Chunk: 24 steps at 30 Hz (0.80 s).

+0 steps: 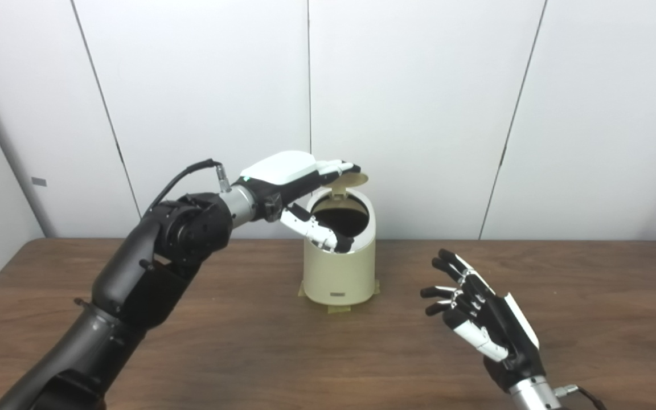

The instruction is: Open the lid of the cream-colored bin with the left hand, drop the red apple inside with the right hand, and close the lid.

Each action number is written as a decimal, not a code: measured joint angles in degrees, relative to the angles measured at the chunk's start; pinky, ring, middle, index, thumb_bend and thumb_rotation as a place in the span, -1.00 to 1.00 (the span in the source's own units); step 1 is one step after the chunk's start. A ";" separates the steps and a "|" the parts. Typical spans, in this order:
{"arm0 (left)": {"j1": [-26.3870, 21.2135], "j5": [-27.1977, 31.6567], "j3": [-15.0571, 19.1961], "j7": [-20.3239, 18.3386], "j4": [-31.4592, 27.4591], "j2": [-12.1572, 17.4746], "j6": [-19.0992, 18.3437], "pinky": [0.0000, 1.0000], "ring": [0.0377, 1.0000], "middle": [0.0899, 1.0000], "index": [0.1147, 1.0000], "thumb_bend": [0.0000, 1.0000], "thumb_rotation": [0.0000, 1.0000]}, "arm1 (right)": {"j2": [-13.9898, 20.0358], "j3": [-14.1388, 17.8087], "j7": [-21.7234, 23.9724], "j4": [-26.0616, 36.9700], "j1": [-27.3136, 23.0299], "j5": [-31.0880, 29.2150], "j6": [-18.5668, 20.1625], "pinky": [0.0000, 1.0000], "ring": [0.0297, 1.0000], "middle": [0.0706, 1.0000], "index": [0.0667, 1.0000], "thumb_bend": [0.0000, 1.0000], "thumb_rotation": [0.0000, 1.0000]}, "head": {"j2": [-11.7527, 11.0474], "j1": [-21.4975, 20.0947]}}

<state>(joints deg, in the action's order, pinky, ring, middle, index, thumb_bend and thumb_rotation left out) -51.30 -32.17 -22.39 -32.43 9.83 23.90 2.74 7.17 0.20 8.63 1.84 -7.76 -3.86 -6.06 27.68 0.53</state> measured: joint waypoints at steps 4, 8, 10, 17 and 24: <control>0.00 -0.28 -0.61 -0.32 0.00 -0.05 0.21 0.81 0.93 0.97 0.96 1.00 0.41 | -0.02 -0.02 -0.02 0.29 0.01 0.10 0.23 0.10 0.34 0.76 0.80 0.79 0.24 | 0.26 0.00; 0.06 -0.31 -1.04 -1.41 0.00 -0.07 0.18 0.83 0.94 0.99 0.97 1.00 0.45 | -0.05 -0.04 -0.05 0.39 0.01 0.61 0.34 0.10 0.33 0.76 0.80 0.76 0.25 | 0.44 -0.09; 0.25 -0.05 -1.01 -1.82 -0.01 -0.07 0.05 0.85 0.95 1.00 0.98 1.00 0.44 | -0.06 -0.04 -0.09 0.40 0.01 0.73 0.39 0.09 0.32 0.75 0.80 0.75 0.26 | 0.62 -0.18; 2.41 1.54 -0.80 -3.36 -0.13 -0.15 -0.56 0.88 0.98 1.00 1.00 1.00 0.43 | -0.18 0.00 -0.13 1.08 0.01 0.74 1.24 0.09 0.33 0.76 0.79 0.78 0.25 | 0.97 -0.35; 4.16 2.61 -0.46 -3.85 -0.46 -0.16 -2.23 0.86 0.97 1.00 1.00 1.00 0.41 | -0.21 -0.01 -0.16 1.54 -0.05 0.96 1.31 0.10 0.34 0.76 0.80 0.77 0.26 | 1.23 -0.35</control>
<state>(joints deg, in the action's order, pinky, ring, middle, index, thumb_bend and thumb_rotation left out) -47.14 -29.56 -22.86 -36.27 9.37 23.74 0.51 6.96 0.19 8.47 3.39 -7.80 -2.90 -4.75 28.92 0.18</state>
